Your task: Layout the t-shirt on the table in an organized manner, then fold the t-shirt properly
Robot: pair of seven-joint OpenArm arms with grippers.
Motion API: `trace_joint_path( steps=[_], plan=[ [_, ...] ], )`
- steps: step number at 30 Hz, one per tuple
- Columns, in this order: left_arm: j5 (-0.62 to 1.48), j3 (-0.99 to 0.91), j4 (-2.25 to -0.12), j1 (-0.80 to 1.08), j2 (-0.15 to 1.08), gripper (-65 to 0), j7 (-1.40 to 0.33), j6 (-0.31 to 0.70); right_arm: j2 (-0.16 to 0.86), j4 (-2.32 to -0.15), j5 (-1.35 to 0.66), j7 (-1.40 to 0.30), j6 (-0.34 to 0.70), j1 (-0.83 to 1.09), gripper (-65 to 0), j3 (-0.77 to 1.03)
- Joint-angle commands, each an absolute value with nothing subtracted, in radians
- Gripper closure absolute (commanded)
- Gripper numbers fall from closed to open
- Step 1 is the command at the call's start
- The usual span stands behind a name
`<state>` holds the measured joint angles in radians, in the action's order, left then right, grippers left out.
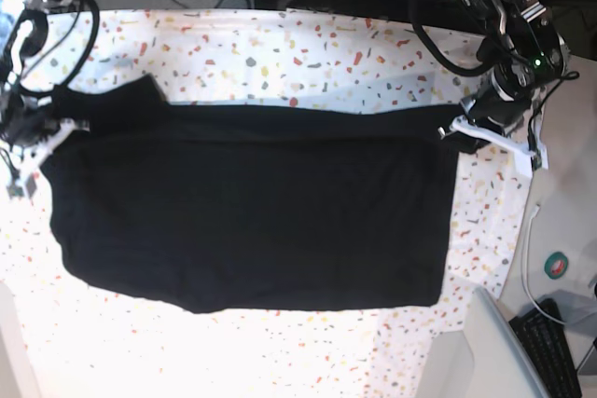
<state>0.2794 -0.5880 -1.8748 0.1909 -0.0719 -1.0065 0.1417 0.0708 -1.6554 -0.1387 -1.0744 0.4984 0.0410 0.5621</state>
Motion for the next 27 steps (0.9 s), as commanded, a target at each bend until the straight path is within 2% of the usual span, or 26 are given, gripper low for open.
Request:
trace_joint_path(
  steps=[1,5,15,20,27],
  plan=[
    [0.288,-0.588,-1.89,0.171,-0.067,0.0,-0.984,0.143,0.084,-1.643,-0.13,-1.056,0.501,0.002,0.0,0.556],
    [0.288,-0.596,-1.842,0.139,-0.064,0.0,-0.984,0.143,0.079,-1.57,-0.062,-1.021,0.501,-0.077,0.0,0.549],
    [0.288,-0.598,-1.768,0.081,-0.064,0.0,-0.98,0.142,0.13,-1.342,-0.058,-0.926,0.501,-0.222,0.0,0.545],
    [0.288,-0.63,-1.724,0.039,-0.064,0.0,-0.978,0.081,0.145,-1.282,-0.058,-0.865,0.499,-0.249,0.0,0.547],
    [0.288,-0.631,-1.638,-0.028,-0.064,0.0,-0.977,0.071,0.147,-1.191,-0.058,-0.789,0.499,-0.288,0.0,0.545]
  ],
)
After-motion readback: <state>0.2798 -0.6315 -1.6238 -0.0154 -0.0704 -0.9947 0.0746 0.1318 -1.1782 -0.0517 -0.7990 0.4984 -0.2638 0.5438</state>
